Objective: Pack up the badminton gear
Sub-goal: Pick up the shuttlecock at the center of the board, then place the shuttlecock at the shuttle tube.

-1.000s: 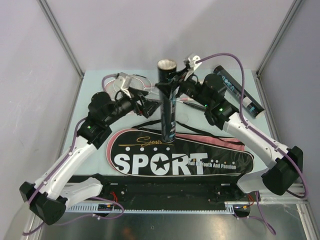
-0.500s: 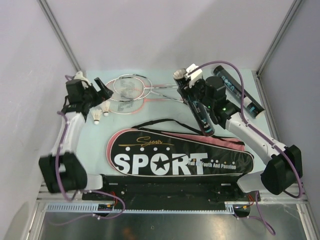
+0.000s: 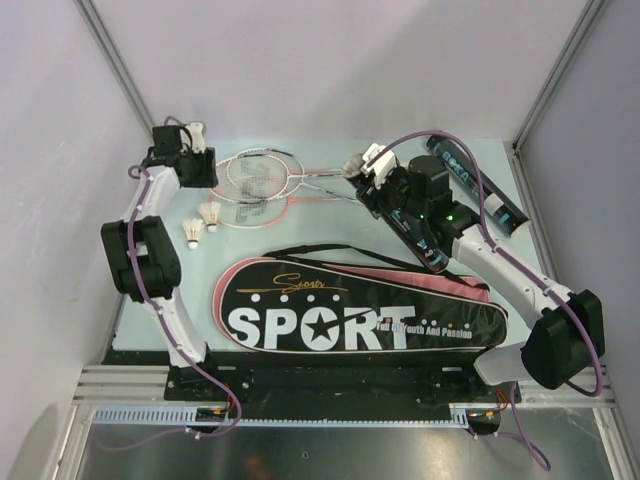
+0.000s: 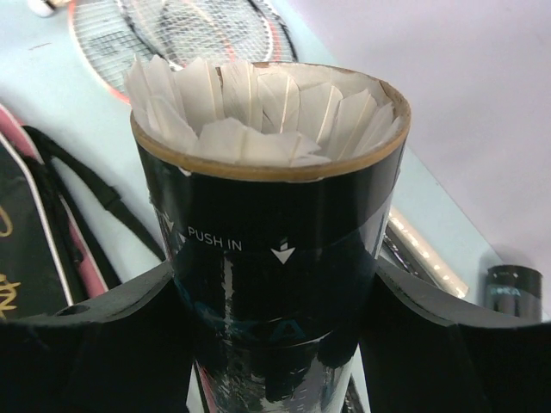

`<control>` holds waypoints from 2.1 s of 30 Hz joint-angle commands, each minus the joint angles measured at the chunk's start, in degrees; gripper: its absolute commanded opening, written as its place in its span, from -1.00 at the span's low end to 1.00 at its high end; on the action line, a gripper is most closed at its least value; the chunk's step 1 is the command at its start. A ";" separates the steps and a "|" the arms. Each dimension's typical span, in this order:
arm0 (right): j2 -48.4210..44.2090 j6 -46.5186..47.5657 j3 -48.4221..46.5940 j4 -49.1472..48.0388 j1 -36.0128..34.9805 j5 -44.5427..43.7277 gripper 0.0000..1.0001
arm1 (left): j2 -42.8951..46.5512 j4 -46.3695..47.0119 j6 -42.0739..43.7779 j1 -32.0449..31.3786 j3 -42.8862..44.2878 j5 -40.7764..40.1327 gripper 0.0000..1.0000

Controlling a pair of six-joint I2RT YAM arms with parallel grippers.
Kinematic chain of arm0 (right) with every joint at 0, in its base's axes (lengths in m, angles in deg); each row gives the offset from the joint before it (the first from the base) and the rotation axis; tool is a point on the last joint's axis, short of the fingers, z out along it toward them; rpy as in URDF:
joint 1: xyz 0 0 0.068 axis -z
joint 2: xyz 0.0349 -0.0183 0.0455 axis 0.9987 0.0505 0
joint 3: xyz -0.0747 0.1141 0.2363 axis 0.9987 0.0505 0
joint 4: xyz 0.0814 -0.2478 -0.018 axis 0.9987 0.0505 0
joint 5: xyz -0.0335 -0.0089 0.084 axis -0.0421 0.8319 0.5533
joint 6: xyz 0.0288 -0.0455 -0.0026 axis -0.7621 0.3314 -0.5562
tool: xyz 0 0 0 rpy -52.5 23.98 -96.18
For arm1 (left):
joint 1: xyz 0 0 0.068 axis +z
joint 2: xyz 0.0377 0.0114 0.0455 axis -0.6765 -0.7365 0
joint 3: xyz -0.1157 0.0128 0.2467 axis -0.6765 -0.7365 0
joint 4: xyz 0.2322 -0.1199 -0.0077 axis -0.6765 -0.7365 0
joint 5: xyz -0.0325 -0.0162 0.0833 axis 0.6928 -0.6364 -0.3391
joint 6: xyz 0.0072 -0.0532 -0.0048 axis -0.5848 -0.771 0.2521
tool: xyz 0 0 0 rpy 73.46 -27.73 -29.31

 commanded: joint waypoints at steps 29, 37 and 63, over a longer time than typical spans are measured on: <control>0.14 -0.35 -1.38 -2.32 2.36 4.05 -0.66 | -6.61 -3.48 10.78 -5.75 -2.26 -11.22 0.10; 1.20 -0.70 -1.38 -2.32 2.27 3.96 -0.66 | -6.61 -3.48 10.16 -5.75 -2.35 -13.15 -0.33; 4.01 7.82 -1.38 8.31 -4.67 14.07 -0.56 | 39.33 18.74 -37.64 -22.08 -18.07 14.54 -0.99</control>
